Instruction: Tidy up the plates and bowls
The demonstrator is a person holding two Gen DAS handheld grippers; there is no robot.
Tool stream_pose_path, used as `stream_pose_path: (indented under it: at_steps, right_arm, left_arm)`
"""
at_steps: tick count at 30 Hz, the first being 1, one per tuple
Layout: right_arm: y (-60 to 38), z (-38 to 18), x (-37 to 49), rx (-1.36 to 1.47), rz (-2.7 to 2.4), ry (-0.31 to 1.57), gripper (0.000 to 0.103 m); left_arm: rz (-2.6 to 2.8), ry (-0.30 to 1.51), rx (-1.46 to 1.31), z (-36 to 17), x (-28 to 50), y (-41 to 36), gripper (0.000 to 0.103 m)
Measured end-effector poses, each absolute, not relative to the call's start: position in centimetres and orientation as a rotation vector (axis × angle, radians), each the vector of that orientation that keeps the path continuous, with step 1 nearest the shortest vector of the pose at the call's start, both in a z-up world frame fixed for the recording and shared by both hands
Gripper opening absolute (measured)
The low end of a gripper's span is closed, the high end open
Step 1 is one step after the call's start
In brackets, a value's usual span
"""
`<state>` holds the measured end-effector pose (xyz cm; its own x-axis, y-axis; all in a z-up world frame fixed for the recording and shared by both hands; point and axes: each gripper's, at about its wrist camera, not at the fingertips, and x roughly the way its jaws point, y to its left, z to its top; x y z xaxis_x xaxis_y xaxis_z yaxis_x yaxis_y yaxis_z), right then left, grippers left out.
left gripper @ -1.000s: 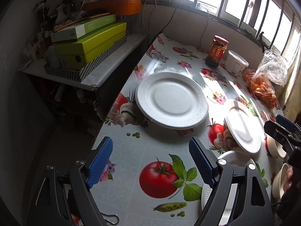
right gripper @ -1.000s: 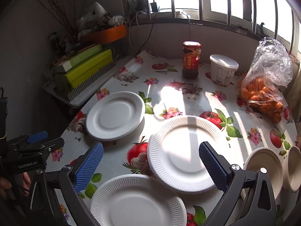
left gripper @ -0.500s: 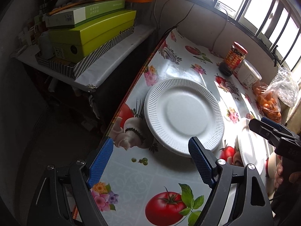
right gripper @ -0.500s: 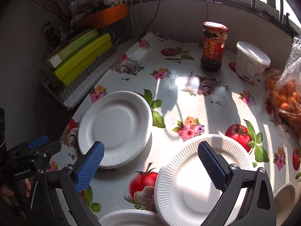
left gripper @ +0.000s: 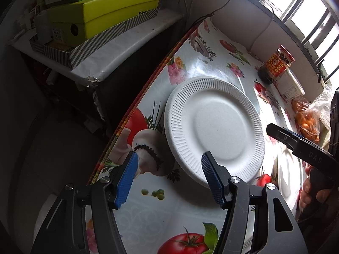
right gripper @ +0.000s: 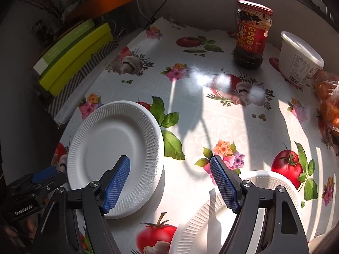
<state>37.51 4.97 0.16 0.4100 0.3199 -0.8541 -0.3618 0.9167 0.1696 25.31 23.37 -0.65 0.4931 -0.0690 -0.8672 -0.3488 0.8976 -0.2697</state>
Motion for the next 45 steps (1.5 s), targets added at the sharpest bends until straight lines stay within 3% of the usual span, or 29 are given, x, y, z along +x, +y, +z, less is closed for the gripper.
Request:
stream_pose_path:
  at_steps: [2,4,14,16,24,31,45]
  right_arm:
    - [5.0,-0.3,37.8,-0.038,0.433,1.075,0.069]
    - [5.0,-0.7,38.0,-0.031,0.439,1.089,0.064]
    - [4.9,-1.9,38.4,0.009,0.461,1.138,0.037]
    - [4.9,-2.0,38.4,0.015,0.465,1.140,0.035]
    - [5.1,-2.0,38.3,0.032,0.498,1.144,0.017]
    - [5.3,-1.8,38.1,0.034,0.507,1.141,0.014]
    - [5.0,-1.8,37.7,0.041,0.506,1.144,0.013]
  left_arm:
    - [0.171,1.050,-0.456,-0.8,25.5,23.4,0.061]
    - [0.162,1.054,-0.473,-0.9,25.7,23.4,0.052]
    - [0.155,1.071,-0.508,-1.6,26.2,23.6,0.042]
    - [0.148,1.077,-0.518,-1.8,26.3,23.7,0.036]
    - [0.147,1.071,-0.513,-1.6,26.5,23.3,0.031]
    - [0.139,1.072,-0.506,-1.7,26.6,22.9,0.025]
    - [0.150,1.051,-0.554,-1.7,26.1,23.7,0.025]
